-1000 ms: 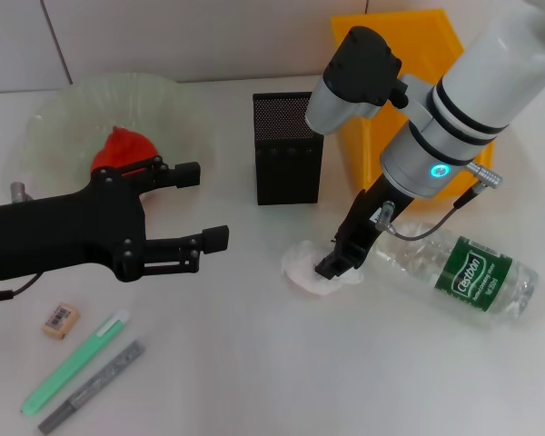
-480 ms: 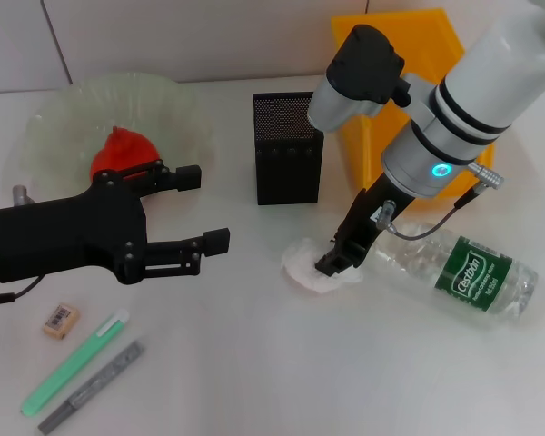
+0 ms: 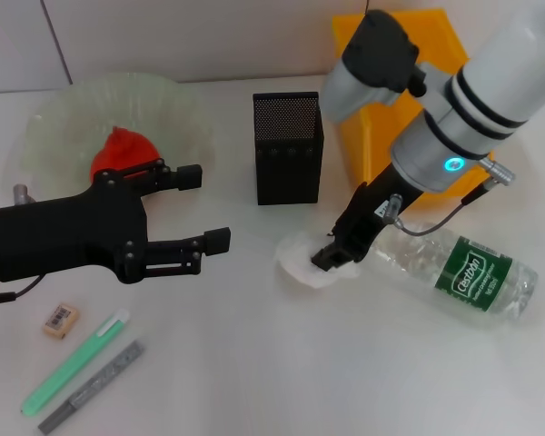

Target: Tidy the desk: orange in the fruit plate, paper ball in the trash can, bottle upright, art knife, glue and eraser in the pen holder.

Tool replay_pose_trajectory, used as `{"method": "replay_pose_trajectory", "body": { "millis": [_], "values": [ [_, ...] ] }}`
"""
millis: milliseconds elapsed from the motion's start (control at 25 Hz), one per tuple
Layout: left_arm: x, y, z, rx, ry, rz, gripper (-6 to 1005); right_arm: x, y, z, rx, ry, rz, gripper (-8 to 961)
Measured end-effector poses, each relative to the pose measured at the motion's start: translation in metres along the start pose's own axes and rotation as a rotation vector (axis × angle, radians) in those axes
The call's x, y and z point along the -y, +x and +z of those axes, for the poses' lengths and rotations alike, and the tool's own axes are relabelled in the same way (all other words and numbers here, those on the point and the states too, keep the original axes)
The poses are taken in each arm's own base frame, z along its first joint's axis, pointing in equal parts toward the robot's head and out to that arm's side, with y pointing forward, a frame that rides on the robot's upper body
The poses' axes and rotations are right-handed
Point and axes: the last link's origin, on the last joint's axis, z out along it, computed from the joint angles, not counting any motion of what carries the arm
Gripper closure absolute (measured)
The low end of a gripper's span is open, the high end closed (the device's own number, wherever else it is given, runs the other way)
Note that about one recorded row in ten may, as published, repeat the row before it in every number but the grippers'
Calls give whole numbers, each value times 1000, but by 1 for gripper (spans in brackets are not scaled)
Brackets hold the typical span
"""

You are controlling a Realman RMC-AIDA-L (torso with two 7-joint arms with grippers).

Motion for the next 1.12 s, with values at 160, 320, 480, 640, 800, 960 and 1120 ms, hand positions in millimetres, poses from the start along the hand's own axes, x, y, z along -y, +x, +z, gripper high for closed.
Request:
{"method": "replay_pose_trajectory", "body": {
  "millis": [160, 320, 480, 640, 800, 960, 1120],
  "values": [
    [0, 0, 0, 0, -1, -3, 140, -4, 2, -14, 37, 10, 0, 770],
    [1, 1, 0, 0, 2, -3, 141, -7, 5, -28, 82, 33, -5, 771],
    [2, 0, 0, 1, 12, -4, 141, -6, 9, -48, 157, 83, -7, 770],
    [2, 0, 0, 1, 13, -5, 141, -8, 12, -69, 219, 138, -20, 770],
    [2, 1, 0, 1, 12, -5, 141, -6, 15, -88, 275, 200, -21, 773],
    [2, 1, 1, 0, 12, -4, 141, -3, 22, -107, 347, 251, 9, 776],
    [2, 2, 2, -2, 8, -3, 141, 5, 32, -123, 423, 305, 49, 777]
  ]
}}
